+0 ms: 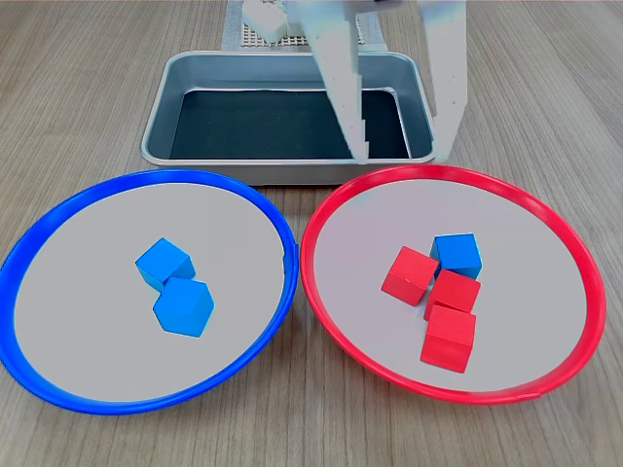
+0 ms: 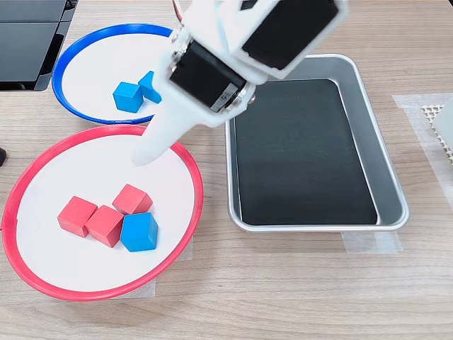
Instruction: Relocate any blue block in the red dish to the blue dish, correcting any misplacements.
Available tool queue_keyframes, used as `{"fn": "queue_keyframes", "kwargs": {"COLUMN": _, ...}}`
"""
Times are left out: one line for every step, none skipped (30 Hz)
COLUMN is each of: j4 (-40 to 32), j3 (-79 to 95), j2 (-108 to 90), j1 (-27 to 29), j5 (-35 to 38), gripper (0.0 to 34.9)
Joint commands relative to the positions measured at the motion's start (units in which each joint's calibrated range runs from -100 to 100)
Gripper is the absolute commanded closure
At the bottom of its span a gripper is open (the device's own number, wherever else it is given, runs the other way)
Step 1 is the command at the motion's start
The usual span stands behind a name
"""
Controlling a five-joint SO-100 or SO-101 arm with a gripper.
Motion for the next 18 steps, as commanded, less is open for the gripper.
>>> {"fn": "queue_keyframes", "kwargs": {"j4": -1.3, "j3": -2.6, "j2": 2.3, "j1": -2.0, "j5": 1.7, "gripper": 18.9}}
{"fn": "queue_keyframes", "kwargs": {"j4": -1.5, "j3": -2.8, "j2": 2.9, "j1": -2.4, "j5": 2.0, "gripper": 18.8}}
{"fn": "queue_keyframes", "kwargs": {"j4": -1.9, "j3": -3.0, "j2": 3.8, "j1": -2.9, "j5": 2.1, "gripper": 18.6}}
{"fn": "queue_keyframes", "kwargs": {"j4": -2.1, "j3": -3.2, "j2": 4.5, "j1": -3.3, "j5": 2.1, "gripper": 18.4}}
{"fn": "queue_keyframes", "kwargs": {"j4": -2.3, "j3": -3.5, "j2": 5.5, "j1": -3.6, "j5": 2.1, "gripper": 18.4}}
{"fn": "queue_keyframes", "kwargs": {"j4": -2.3, "j3": -3.9, "j2": 6.3, "j1": -4.0, "j5": 2.0, "gripper": 18.5}}
{"fn": "queue_keyframes", "kwargs": {"j4": -2.2, "j3": -4.5, "j2": 7.4, "j1": -4.5, "j5": 1.9, "gripper": 18.4}}
{"fn": "queue_keyframes", "kwargs": {"j4": -2.1, "j3": -5.1, "j2": 8.2, "j1": -4.8, "j5": 1.9, "gripper": 18.5}}
{"fn": "queue_keyframes", "kwargs": {"j4": -1.9, "j3": -5.8, "j2": 9.4, "j1": -5.1, "j5": 1.9, "gripper": 18.7}}
{"fn": "queue_keyframes", "kwargs": {"j4": -1.9, "j3": -6.3, "j2": 10.4, "j1": -5.4, "j5": 1.8, "gripper": 18.8}}
{"fn": "queue_keyframes", "kwargs": {"j4": -1.9, "j3": -7.4, "j2": 11.8, "j1": -5.8, "j5": 1.6, "gripper": 18.9}}
{"fn": "queue_keyframes", "kwargs": {"j4": -1.9, "j3": -8.1, "j2": 12.7, "j1": -6.0, "j5": 1.4, "gripper": 18.9}}
{"fn": "queue_keyframes", "kwargs": {"j4": -1.9, "j3": -8.7, "j2": 13.4, "j1": -6.1, "j5": 1.1, "gripper": 18.8}}
{"fn": "queue_keyframes", "kwargs": {"j4": -1.9, "j3": -9.4, "j2": 14.3, "j1": -6.3, "j5": 0.9, "gripper": 18.6}}
{"fn": "queue_keyframes", "kwargs": {"j4": -1.9, "j3": -10.1, "j2": 15.2, "j1": -6.5, "j5": 0.9, "gripper": 18.6}}
{"fn": "queue_keyframes", "kwargs": {"j4": -1.9, "j3": -10.6, "j2": 15.9, "j1": -6.6, "j5": 0.9, "gripper": 18.6}}
{"fn": "queue_keyframes", "kwargs": {"j4": -1.9, "j3": -11.2, "j2": 16.6, "j1": -6.6, "j5": 0.9, "gripper": 18.6}}
{"fn": "queue_keyframes", "kwargs": {"j4": -1.9, "j3": -11.7, "j2": 17.3, "j1": -6.6, "j5": 0.9, "gripper": 18.6}}
